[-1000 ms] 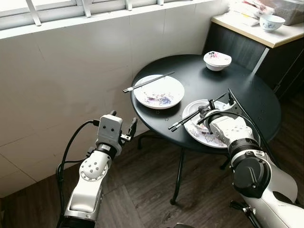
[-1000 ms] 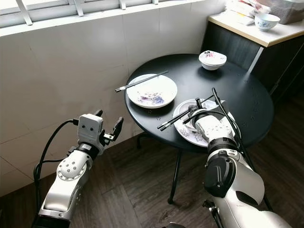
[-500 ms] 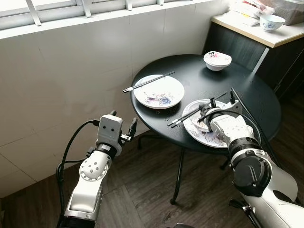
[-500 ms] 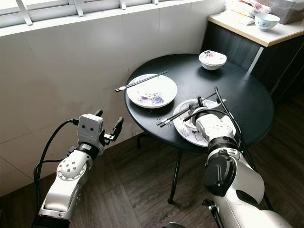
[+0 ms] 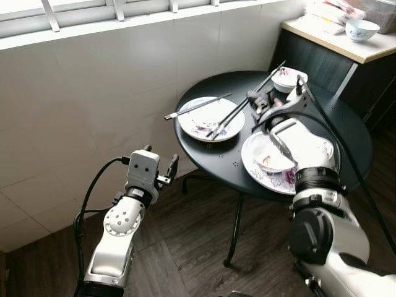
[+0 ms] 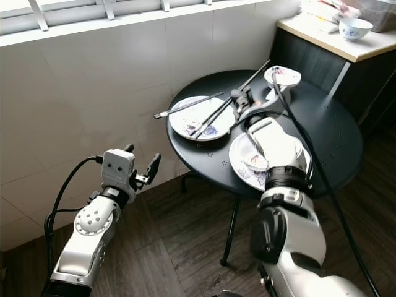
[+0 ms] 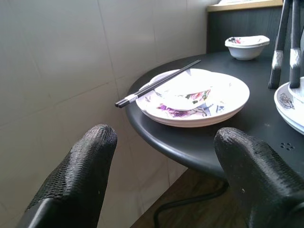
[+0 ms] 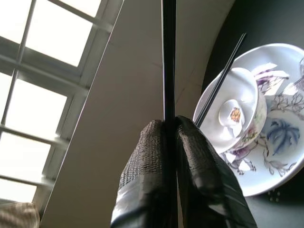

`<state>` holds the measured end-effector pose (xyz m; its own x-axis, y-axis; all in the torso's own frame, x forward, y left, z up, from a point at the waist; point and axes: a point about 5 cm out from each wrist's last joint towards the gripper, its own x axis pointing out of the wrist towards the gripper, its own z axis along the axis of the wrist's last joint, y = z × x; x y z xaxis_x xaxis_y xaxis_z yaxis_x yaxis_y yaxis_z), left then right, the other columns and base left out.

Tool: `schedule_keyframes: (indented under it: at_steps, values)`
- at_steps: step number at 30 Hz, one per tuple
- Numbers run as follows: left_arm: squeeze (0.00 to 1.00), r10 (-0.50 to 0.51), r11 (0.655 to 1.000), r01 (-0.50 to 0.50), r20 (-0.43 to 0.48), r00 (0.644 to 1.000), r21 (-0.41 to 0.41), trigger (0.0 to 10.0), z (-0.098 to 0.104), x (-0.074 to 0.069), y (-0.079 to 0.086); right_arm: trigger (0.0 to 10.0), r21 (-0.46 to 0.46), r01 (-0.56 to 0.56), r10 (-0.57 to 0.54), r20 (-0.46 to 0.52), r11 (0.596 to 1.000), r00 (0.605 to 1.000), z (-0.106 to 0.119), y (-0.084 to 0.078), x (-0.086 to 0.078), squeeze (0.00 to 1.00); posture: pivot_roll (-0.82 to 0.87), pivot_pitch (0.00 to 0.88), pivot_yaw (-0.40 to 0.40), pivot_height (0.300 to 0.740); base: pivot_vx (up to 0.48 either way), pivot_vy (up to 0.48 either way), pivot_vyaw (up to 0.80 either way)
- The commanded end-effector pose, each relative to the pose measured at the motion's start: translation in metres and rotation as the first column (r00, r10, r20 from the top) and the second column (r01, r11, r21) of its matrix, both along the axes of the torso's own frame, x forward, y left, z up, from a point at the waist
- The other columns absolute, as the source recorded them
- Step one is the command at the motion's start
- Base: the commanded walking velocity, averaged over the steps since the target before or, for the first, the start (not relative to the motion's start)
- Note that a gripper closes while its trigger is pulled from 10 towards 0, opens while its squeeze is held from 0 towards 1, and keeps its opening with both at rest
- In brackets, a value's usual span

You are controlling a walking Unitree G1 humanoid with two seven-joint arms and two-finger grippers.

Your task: Kitchen organization

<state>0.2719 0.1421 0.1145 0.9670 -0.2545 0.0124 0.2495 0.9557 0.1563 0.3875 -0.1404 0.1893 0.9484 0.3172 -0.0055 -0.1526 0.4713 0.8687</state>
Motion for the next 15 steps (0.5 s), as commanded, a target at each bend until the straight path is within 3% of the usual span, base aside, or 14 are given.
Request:
schedule_keyframes:
  at_steps: [1,3,7,10,15]
  values:
    - [0.00,0.004,1.000,-0.004,-0.011,1.000,0.000,10.0,-0.002,0.001,0.000,0.0,-0.073,-0.032,0.039,0.100,0.997,0.994,0.015,0.003,-0.004,0.00,-0.01,0.000,-0.041,0.740,0.000,0.000,0.00]
    - [0.00,0.010,1.000,-0.010,-0.010,1.000,-0.003,10.0,-0.002,0.000,0.001,0.0,-0.207,-0.038,0.078,0.192,0.978,0.978,0.018,0.001,-0.012,0.00,-0.02,0.000,-0.041,0.740,0.000,0.000,0.00]
    - [0.00,0.022,1.000,-0.022,-0.009,1.000,-0.018,10.0,-0.001,0.001,0.004,0.0,-0.337,-0.013,0.110,0.270,0.942,0.956,0.021,-0.004,-0.023,0.00,-0.03,0.000,-0.037,0.740,0.000,0.000,0.20]
    - [0.00,0.026,0.999,-0.026,-0.012,1.000,-0.027,10.0,-0.001,0.001,0.005,0.0,-0.360,0.004,0.119,0.319,0.933,0.940,0.024,-0.005,-0.030,0.00,-0.03,0.000,-0.035,0.740,0.000,0.000,0.80]
    - [0.00,0.028,0.999,-0.029,-0.012,1.000,-0.027,10.0,0.000,0.002,0.006,0.0,-0.325,-0.022,0.143,0.354,0.945,0.924,0.025,0.000,-0.039,0.00,-0.02,0.000,-0.033,0.740,0.000,0.000,0.80]
